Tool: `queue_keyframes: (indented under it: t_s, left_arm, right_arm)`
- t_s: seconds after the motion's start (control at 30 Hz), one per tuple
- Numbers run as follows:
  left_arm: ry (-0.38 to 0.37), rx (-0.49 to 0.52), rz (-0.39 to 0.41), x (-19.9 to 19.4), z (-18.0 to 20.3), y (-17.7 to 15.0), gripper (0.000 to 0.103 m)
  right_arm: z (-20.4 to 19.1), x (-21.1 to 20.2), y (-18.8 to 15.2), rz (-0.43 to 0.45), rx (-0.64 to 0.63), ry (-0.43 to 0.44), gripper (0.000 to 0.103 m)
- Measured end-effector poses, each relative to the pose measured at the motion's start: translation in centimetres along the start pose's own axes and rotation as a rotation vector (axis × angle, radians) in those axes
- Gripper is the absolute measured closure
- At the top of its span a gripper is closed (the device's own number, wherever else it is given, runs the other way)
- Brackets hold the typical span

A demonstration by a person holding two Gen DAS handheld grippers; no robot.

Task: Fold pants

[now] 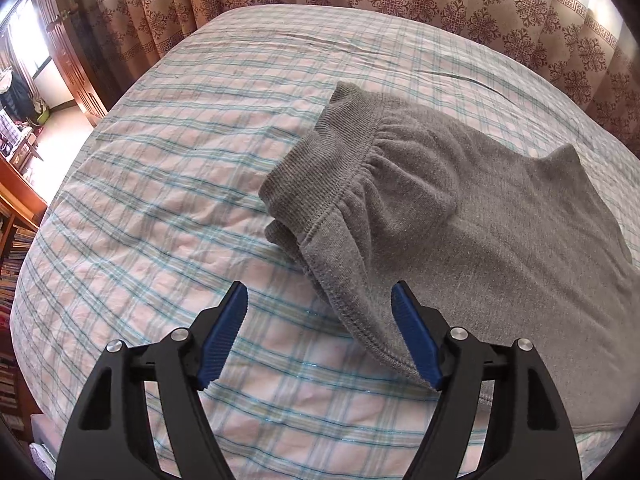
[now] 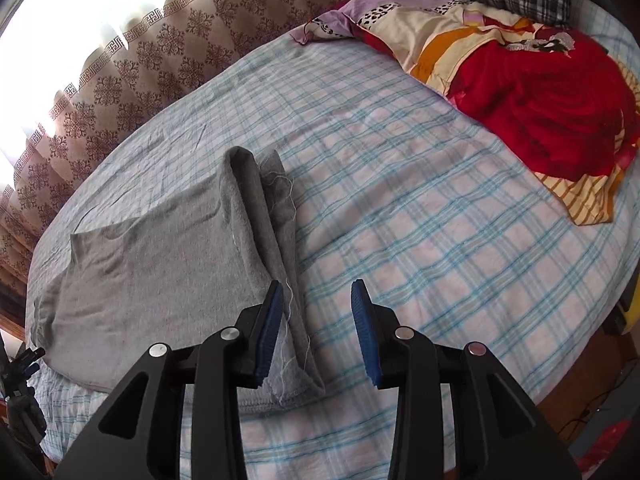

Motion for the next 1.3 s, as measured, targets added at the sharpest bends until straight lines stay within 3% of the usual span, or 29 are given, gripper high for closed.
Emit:
queue_keyframes:
  t_s: [0.27,0.47,0.6,0.87,0.93,0.97,1.0,1.2,1.3]
  left_arm:
    - [-0.052,0.079,0.087,-2.9,4.9,2.2,0.027]
    - [-0.129,0.14,0.08,-2.7,10.5,2.9,0.027]
    - [-0.182,0.178,0.065,-2.1,14.6,3.0,0.027]
    - [-0.286,0.241,0.058,-0.5,22.7,4.1,0.027]
    - [-0.297,0.253,0.047,0.6,24.7,4.4,0.027]
    - [-0.302,0.256,0.041,1.2,25.6,4.6,0.027]
    - [-0.305,0.259,0.036,1.7,26.4,4.8,0.027]
    - [-0.277,0.248,0.027,4.7,29.0,6.1,0.027]
    - [-0.256,0.234,0.015,6.1,28.9,6.4,0.027]
  right_arm:
    - [-3.3,5.3,4.4,0.032,-0.025,0.105,0.067]
    - [-5.2,9.4,5.8,-0.013,-0.012,0.165,0.067]
    - [-5.9,12.0,6.4,-0.028,-0.033,0.161,0.053]
    - [-6.7,15.3,6.5,-0.078,-0.084,0.209,0.052]
    - [-7.1,14.9,6.4,-0.064,-0.121,0.204,0.075]
    - [-7.2,14.5,6.4,-0.047,-0.136,0.193,0.078]
    - [-7.2,13.9,6.4,-0.033,-0.148,0.185,0.088]
    - [-5.7,9.3,6.7,0.047,-0.113,0.141,0.095]
    - [-4.6,8.9,6.4,0.084,-0.135,0.046,0.097]
Point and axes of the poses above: each gripper's, at about its wrist camera, not at the fingertips, and x roughly the way its jaws point, z to its right, y to its top, the point moved 4 cm from there along x, roughly the way its jaws point, and after that the axes turned 13 degrees about z, right-handed, at the moved point
